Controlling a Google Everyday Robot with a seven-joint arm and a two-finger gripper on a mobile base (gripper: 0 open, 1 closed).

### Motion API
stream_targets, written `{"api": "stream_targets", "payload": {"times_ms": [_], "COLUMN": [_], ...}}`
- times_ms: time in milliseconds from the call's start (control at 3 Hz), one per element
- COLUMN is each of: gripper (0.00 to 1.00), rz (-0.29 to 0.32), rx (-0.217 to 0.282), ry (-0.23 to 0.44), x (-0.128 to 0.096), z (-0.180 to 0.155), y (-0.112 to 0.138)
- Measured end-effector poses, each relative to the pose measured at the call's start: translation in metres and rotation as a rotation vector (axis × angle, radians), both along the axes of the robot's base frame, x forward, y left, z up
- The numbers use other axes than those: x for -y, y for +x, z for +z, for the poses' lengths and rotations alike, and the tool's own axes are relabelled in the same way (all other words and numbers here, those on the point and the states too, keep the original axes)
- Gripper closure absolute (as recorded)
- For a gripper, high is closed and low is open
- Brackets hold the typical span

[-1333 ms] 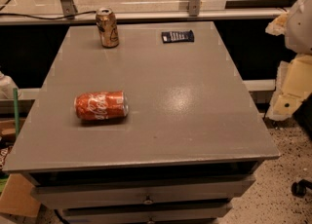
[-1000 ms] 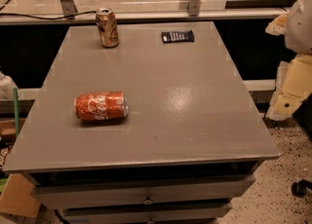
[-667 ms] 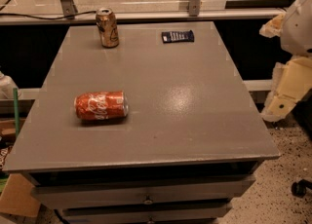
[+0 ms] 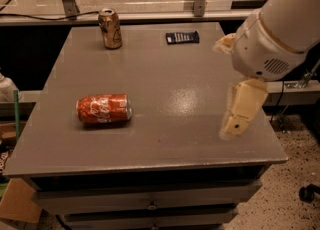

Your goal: Place coke can upright

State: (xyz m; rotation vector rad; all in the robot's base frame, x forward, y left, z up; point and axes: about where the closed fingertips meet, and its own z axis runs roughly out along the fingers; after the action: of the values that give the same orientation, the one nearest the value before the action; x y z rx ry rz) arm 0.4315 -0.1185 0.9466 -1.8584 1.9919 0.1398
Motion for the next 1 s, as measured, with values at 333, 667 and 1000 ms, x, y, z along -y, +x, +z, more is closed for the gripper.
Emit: {"api": "stream_targets", "payload": {"times_ms": [333, 667, 1000], "gripper": [0.0, 0.0, 0.0], "rz": [0.125, 0.127, 0.155], "rx": [0.004, 0.005, -0.003], "ry": [0.022, 0.032, 0.118], "x": [-0.072, -0.07, -0.092], "z": [-0.019, -0.018, -0.031], "y": [-0.012, -0.013, -0.006]}}
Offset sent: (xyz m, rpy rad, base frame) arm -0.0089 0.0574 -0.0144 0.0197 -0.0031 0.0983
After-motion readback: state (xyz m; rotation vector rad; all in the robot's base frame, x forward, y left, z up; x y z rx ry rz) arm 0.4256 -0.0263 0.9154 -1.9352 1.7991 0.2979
